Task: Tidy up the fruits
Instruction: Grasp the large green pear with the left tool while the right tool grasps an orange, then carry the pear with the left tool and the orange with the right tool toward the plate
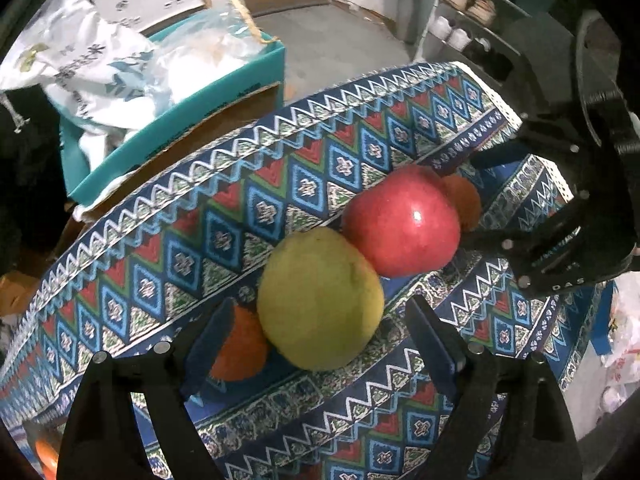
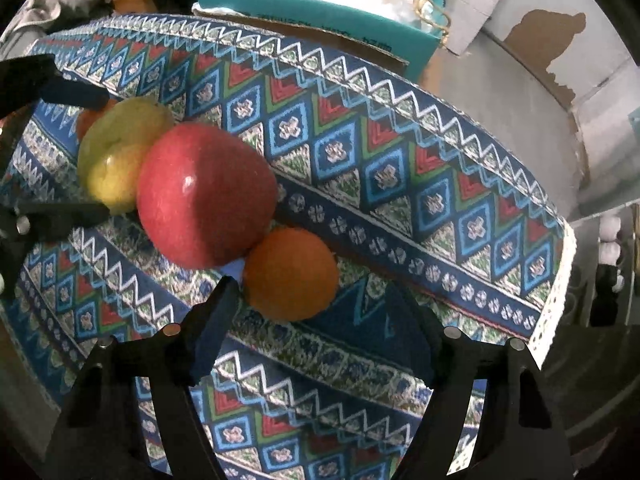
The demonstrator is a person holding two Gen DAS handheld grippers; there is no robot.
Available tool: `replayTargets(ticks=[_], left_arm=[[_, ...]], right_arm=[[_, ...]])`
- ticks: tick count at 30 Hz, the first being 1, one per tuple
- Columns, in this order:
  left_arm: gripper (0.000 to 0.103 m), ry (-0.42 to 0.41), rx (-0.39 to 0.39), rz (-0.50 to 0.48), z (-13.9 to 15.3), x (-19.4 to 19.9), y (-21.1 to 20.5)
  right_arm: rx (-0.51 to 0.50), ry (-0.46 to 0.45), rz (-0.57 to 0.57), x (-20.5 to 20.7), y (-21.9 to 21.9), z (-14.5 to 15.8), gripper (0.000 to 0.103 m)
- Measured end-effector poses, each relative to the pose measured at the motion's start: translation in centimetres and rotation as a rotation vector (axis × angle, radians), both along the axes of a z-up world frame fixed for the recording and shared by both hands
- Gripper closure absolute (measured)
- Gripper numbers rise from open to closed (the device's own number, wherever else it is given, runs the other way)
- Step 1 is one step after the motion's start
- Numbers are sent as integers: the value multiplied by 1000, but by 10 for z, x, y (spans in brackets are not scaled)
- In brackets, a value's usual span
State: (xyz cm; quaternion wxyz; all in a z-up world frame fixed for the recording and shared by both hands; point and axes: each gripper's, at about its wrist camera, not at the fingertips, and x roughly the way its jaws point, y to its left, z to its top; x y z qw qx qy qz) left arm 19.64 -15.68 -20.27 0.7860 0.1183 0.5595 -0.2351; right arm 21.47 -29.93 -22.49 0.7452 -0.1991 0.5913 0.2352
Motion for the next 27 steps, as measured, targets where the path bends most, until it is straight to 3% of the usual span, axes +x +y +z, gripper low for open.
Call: replayTargets(ticks=[3, 11, 14, 16, 27], left_arm=[[15, 14, 25, -23, -7, 4, -7], [15, 21, 47, -50, -24, 11, -17], [18, 7, 65, -57, -26, 10, -19], [30, -14, 102, -56, -28, 8, -20], [30, -29, 57, -7, -18, -16, -11]], right_arm=[[-22, 5, 16, 5, 6, -7, 26], [-14, 24, 20, 7, 23, -19, 54], [-9, 19, 11, 7, 22, -20, 55], [-7, 13, -2, 7, 22, -20, 55], [43, -1, -114, -2, -2, -5, 56]])
